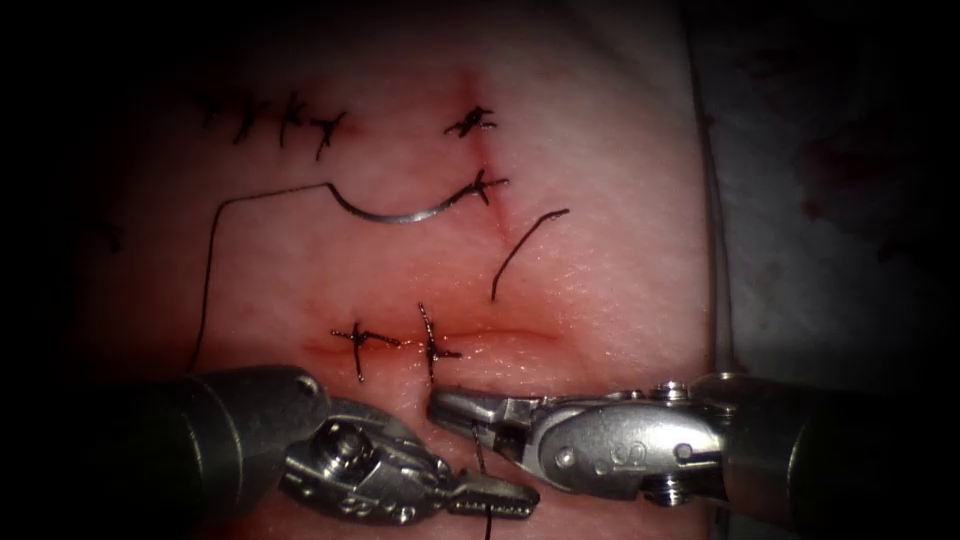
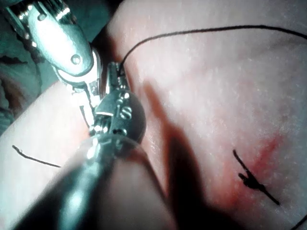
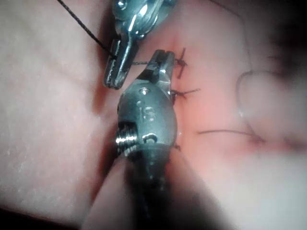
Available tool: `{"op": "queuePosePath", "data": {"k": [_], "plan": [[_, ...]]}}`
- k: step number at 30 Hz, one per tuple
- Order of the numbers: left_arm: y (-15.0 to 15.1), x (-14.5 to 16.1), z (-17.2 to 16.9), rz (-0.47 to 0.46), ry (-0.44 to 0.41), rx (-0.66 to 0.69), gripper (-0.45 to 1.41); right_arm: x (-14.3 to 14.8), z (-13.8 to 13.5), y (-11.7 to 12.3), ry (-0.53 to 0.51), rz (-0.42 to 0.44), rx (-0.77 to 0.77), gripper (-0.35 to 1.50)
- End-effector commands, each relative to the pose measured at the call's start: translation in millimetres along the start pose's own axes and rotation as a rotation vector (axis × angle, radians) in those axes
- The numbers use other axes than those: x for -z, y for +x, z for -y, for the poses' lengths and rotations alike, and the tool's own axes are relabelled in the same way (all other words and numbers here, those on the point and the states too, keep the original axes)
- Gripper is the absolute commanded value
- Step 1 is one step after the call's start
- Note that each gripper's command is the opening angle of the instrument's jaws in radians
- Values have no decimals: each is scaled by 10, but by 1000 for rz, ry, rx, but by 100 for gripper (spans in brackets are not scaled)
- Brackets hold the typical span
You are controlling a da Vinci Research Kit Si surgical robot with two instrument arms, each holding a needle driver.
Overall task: Wound Closure
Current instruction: Use the right gripper to hand off a length of suture to the left gripper.
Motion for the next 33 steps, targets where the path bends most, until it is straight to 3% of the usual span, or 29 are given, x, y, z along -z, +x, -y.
{"op": "queuePosePath", "data": {"k": [1, 3, 5, 6, 8, 10, 14, 18, 21, 23, 33], "plan": [[-4, -7, 1, 1, 1, -2, -43, -8, 1, -1, -6, 10, 0, -35], [-4, -7, 1, 1, 1, -1, -43, -6, 0, -2, -13, 20, -1, -35], [-2, -8, 2, 2, 1, 0, -25, -2, -1, -4, -19, 39, 0, -35], [-1, -8, 2, 3, 1, 0, 5, -1, -1, -5, -19, 39, 0, -35], [0, -8, 3, 9, 2, 2, 47, 0, -2, -7, -24, 47, 1, -35], [3, -7, 5, 13, 25, 82, 71, 0, -4, -9, -28, 53, 0, -35], [14, -9, 4, -14, 29, 144, 83, -4, -11, -23, -32, 66, 3, -35], [17, -11, -3, -12, 30, 138, 81, -5, -29, -43, -41, 80, -4, -35], [11, -15, -9, -3, 23, 108, 51, -4, -44, -59, -60, 79, -34, -35], [1, -18, -15, 2, 11, 95, 46, -1, -59, -74, -73, 80, -52, -35], [-5, -16, -14, 9, -5, 49, 36, -3, -90, -115, -115, 73, -124, -35]]}}
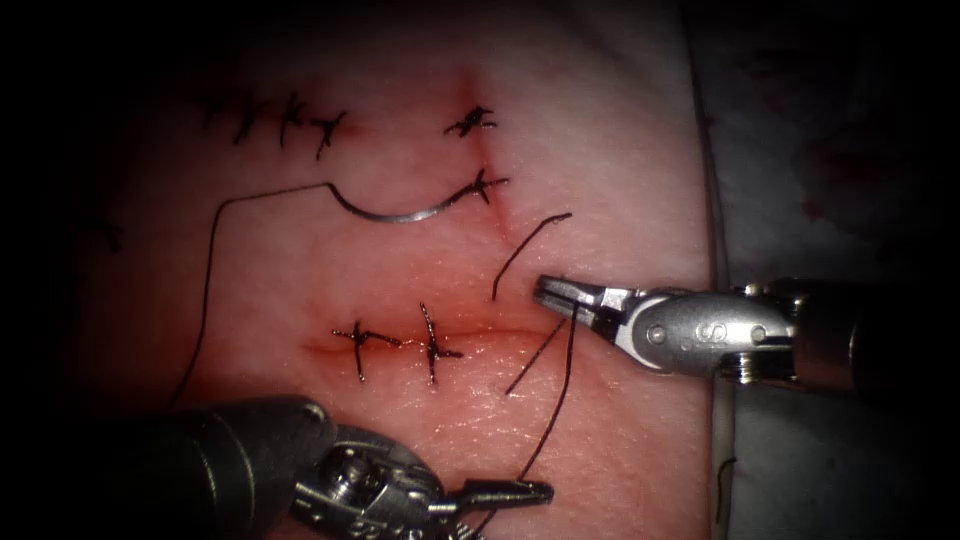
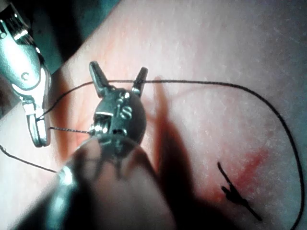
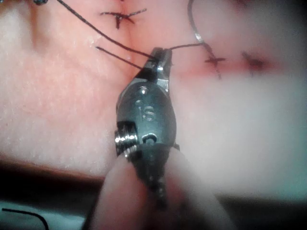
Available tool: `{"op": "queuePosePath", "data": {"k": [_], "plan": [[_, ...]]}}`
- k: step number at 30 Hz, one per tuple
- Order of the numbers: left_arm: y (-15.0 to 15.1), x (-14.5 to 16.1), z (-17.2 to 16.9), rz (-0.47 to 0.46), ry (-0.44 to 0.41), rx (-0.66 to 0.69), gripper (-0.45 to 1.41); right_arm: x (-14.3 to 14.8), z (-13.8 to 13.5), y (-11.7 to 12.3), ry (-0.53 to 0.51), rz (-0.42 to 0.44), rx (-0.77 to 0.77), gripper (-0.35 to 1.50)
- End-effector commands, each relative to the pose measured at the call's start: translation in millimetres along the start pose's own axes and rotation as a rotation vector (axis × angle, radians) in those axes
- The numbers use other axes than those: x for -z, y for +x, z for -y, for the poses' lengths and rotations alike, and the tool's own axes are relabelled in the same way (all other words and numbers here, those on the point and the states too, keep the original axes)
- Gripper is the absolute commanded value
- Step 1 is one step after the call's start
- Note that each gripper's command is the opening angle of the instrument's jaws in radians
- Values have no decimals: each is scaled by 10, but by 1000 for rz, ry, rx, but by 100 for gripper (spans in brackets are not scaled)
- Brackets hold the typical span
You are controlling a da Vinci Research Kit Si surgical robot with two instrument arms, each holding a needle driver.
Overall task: Wound Closure
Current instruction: Use the right gripper to hand off a length of suture to the left gripper.
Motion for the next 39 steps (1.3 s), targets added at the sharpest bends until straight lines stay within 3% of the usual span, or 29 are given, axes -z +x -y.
{"op": "queuePosePath", "data": {"k": [1, 9, 14, 19, 28, 30, 31, 39], "plan": [[-4, -5, 2, -2, 1, -12, 36, -13, -1, -8, -4, -2, -6, -35], [3, 8, 2, -2, -3, -26, 41, -19, -8, -28, -14, -6, -26, -35], [4, 12, -1, 2, -4, -33, 26, -20, -9, -31, -16, -5, -31, -35], [8, 15, -4, 11, -8, -45, 22, -21, -11, -31, -19, -2, -31, -35], [16, 27, -12, 23, -12, -53, 36, -21, -8, -32, -19, 0, -35, -35], [16, 29, -13, 35, -11, -58, -3, -21, -7, -33, -19, -1, -34, -35], [17, 28, -12, 42, -18, -98, -45, -21, -5, -33, -19, -2, -39, -35], [14, 42, 1, 21, -8, -96, -45, -14, 8, -29, -10, -4, -52, -35]]}}
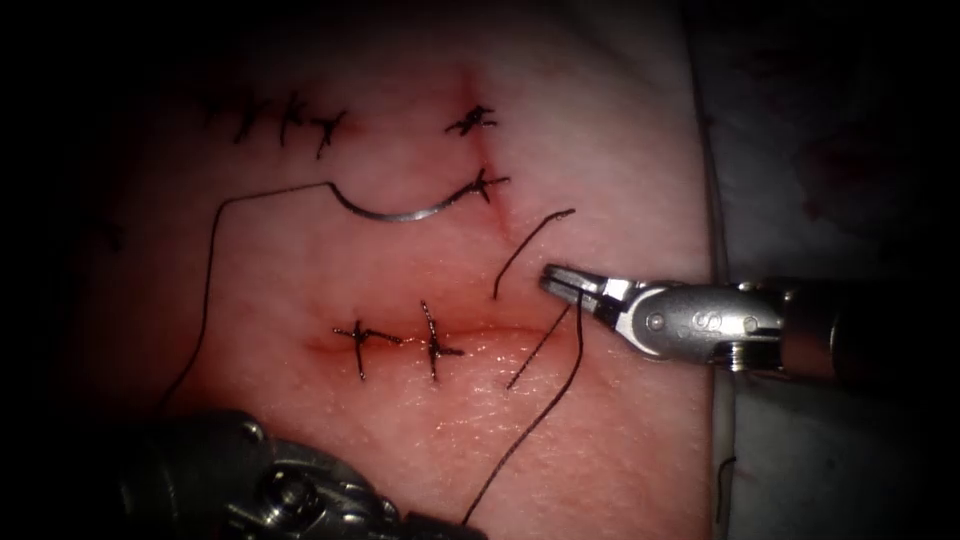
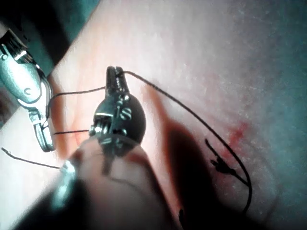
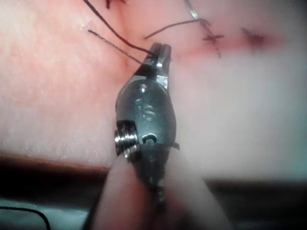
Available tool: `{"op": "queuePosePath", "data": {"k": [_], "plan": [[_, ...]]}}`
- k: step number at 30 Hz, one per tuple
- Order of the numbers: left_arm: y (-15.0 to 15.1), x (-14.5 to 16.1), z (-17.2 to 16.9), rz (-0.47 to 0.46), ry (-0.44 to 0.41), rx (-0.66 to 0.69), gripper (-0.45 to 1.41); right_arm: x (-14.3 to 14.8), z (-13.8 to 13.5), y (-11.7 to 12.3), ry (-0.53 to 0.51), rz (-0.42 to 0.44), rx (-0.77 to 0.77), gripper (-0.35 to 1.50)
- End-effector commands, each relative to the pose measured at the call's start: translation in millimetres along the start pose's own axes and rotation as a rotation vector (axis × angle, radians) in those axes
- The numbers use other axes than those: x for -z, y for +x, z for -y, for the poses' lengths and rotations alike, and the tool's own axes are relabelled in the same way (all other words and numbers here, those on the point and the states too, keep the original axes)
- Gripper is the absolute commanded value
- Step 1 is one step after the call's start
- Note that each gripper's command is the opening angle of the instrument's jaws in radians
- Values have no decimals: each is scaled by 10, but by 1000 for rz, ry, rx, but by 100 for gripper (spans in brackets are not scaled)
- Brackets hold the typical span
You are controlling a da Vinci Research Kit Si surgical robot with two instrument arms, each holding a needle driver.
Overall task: Wound Closure
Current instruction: Use the right gripper to hand off a length of suture to the left gripper, then wrap the suture two times counter clockwise around the right tool.
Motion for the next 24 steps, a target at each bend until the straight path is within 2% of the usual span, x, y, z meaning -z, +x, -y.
{"op": "queuePosePath", "data": {"k": [1, 4, 5, 7, 8, 9, 10, 11, 12, 17, 19, 24], "plan": [[-5, -3, 2, 4, 16, 4, -45, -4, 9, 5, 6, -6, -2, -35], [-7, 26, 7, 40, 91, 7, -45, 13, 33, 26, 32, -22, -31, -35], [-7, 36, 8, 60, 101, -3, -45, 21, 44, 36, 44, -25, -68, -23], [-7, 48, 10, 77, 118, -3, -45, 27, 53, 44, 49, -27, -77, 37], [-7, 58, 14, 89, 134, -10, -45, 33, 61, 53, 56, -30, -91, 108], [-7, 58, 14, 89, 134, -10, -45, 33, 61, 53, 56, -30, -91, 108], [-7, 69, 20, 101, 159, -8, -45, 39, 66, 61, 66, -36, -93, 130], [-6, 78, 24, 110, 181, -10, -45, 48, 72, 68, 68, -56, -102, 141], [-5, 88, 29, 118, 199, -19, -45, 57, 77, 75, 64, -79, -106, 146], [2, 107, 36, 138, 222, -42, -45, 86, 76, 88, 95, -90, -119, 146], [11, 114, 37, 152, 218, -63, -45, 110, 54, 101, 107, -107, -118, 146], [19, 116, 39, 168, 216, -85, -45, 130, 21, 130, 116, -116, -108, 148]]}}
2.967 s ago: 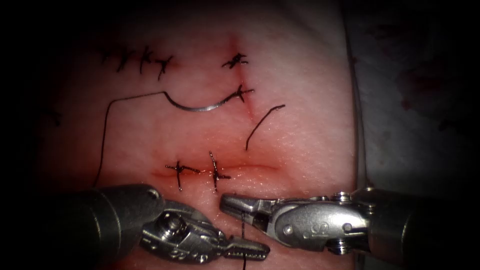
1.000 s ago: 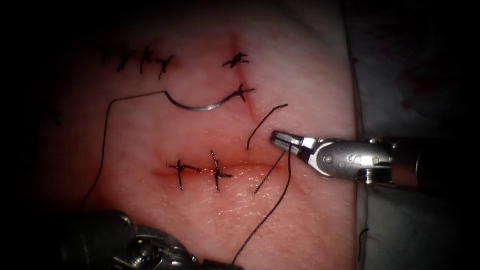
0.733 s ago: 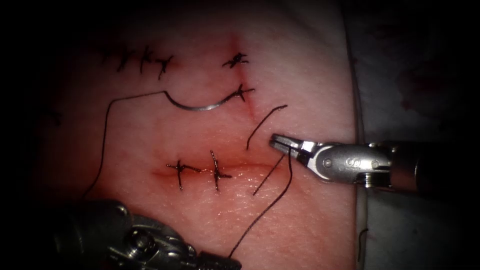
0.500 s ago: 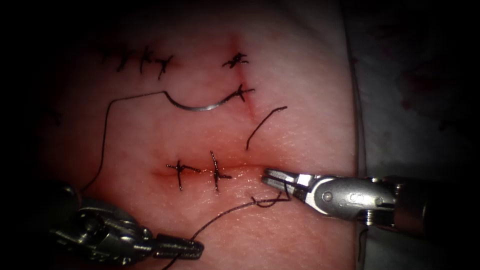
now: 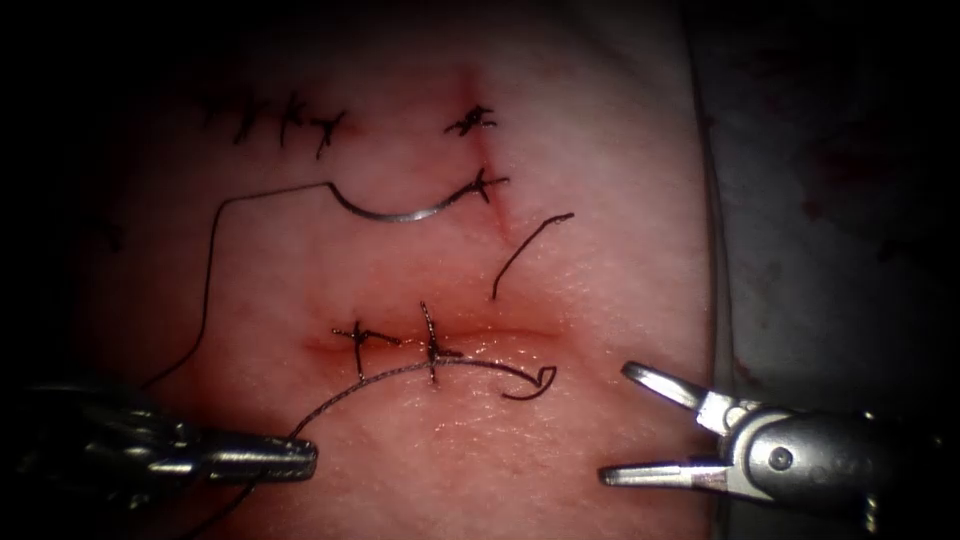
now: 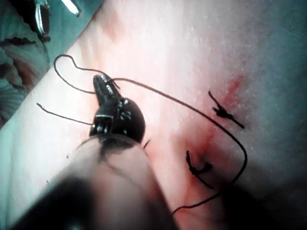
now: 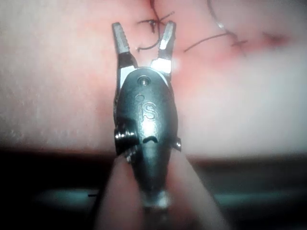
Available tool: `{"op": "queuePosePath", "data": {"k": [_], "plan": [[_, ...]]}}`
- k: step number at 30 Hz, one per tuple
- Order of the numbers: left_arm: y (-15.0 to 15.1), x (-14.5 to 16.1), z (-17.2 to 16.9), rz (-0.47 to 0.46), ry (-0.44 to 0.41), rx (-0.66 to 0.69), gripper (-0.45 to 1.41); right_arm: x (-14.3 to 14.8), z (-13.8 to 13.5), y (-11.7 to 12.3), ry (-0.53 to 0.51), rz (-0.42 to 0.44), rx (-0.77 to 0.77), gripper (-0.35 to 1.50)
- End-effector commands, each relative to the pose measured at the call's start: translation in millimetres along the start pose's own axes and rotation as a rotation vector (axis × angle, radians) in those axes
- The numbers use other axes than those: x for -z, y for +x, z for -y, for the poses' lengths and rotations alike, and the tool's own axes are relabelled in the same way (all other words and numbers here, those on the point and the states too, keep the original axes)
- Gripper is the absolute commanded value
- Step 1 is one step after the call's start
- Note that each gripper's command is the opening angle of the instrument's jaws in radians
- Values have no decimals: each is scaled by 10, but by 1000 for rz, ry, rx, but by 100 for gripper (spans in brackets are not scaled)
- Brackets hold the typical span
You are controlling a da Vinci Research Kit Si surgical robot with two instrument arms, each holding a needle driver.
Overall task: Wound Closure
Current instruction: Wrap the suture two times counter clockwise around the right tool.
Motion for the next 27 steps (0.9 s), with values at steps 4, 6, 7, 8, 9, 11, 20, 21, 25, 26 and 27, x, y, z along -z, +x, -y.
{"op": "queuePosePath", "data": {"k": [4, 6, 7, 8, 9, 11, 20, 21, 25, 26, 27], "plan": [[1, -6, 1, 9, -2, -23, -45, -26, -34, 26, 1, 41, -8, 37], [1, -6, 3, 11, -3, -26, -45, -48, -46, 29, 136, 52, 123, -35], [-1, -6, 6, 12, -3, -29, -45, -69, -49, 26, 183, 64, 160, -35], [-1, -6, 6, 12, -3, -29, -45, -69, -49, 26, 183, 64, 160, -35], [-2, -7, 9, 14, -4, -37, -45, -89, -50, 23, 225, 43, 164, -35], [-4, -7, 14, -3, 0, -33, -45, -120, -51, 12, 281, 12, 175, -35], [-41, -42, 32, -45, 26, -14, -45, -171, -14, -29, 441, -128, 139, -35], [-46, -49, 29, -42, 28, -18, -45, -170, -13, -29, 450, -142, 125, -35], [-61, -75, 12, -42, 19, -16, -45, -164, -12, -31, 484, -220, 53, -35], [-64, -78, 9, -42, 17, -14, -45, -163, -13, -31, 486, -237, 34, -35], [-68, -82, 5, -43, 16, -7, -45, -161, -14, -32, 487, -253, 15, -35]]}}
